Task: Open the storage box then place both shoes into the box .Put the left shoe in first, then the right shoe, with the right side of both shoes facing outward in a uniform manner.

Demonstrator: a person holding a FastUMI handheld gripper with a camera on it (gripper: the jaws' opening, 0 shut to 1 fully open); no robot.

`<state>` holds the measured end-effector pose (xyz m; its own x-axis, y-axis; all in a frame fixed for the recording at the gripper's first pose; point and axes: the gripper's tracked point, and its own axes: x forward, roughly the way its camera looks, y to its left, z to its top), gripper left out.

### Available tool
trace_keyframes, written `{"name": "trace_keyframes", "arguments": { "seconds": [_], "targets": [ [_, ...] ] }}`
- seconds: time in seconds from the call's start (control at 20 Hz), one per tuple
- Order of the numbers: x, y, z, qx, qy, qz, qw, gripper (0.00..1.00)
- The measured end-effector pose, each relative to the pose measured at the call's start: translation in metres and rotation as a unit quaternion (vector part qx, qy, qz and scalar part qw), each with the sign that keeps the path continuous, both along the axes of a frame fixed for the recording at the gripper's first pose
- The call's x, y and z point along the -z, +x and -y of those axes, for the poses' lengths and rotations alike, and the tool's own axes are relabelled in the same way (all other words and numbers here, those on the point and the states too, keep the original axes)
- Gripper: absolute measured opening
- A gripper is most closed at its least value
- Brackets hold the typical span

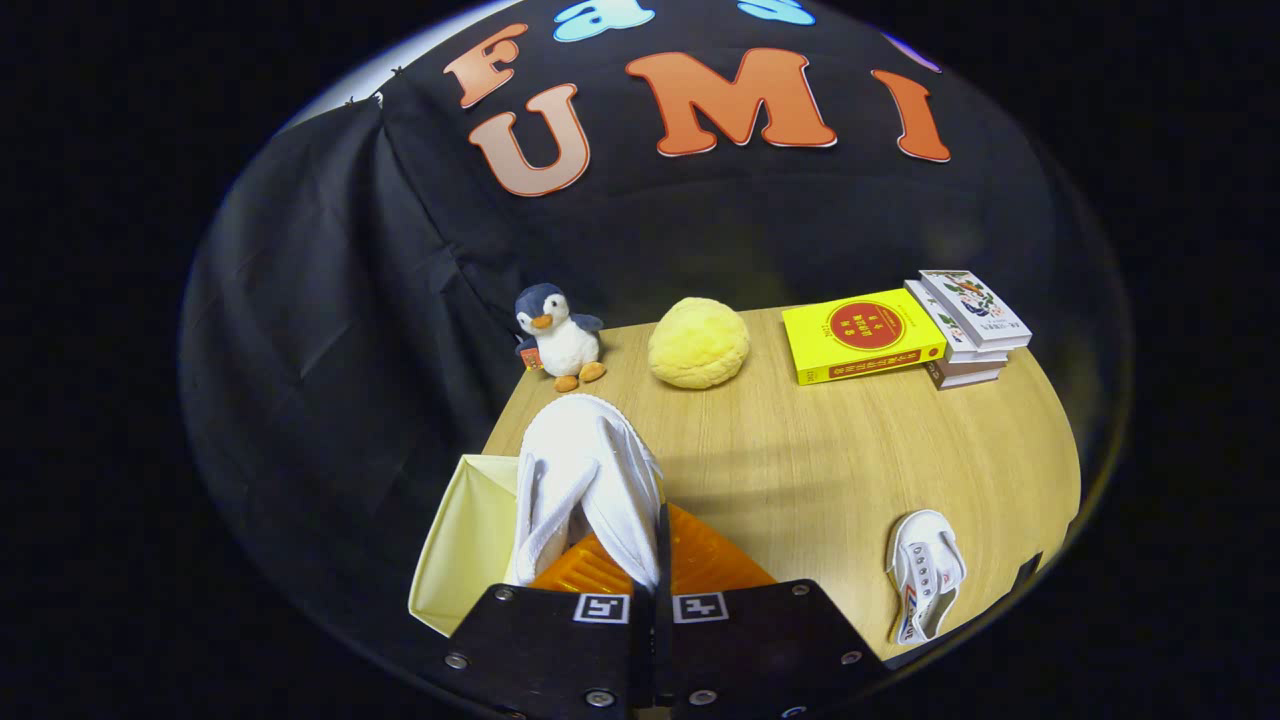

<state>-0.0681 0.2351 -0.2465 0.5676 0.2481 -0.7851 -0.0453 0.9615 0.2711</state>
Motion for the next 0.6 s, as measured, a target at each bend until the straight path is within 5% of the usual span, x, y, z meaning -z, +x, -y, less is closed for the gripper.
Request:
{"name": "trace_keyframes", "arguments": {
  "seconds": [0.6],
  "targets": [
    [0.052,-0.004,-0.117,-0.029,-0.014,-0.076,0.997,0.02]
  ]
}}
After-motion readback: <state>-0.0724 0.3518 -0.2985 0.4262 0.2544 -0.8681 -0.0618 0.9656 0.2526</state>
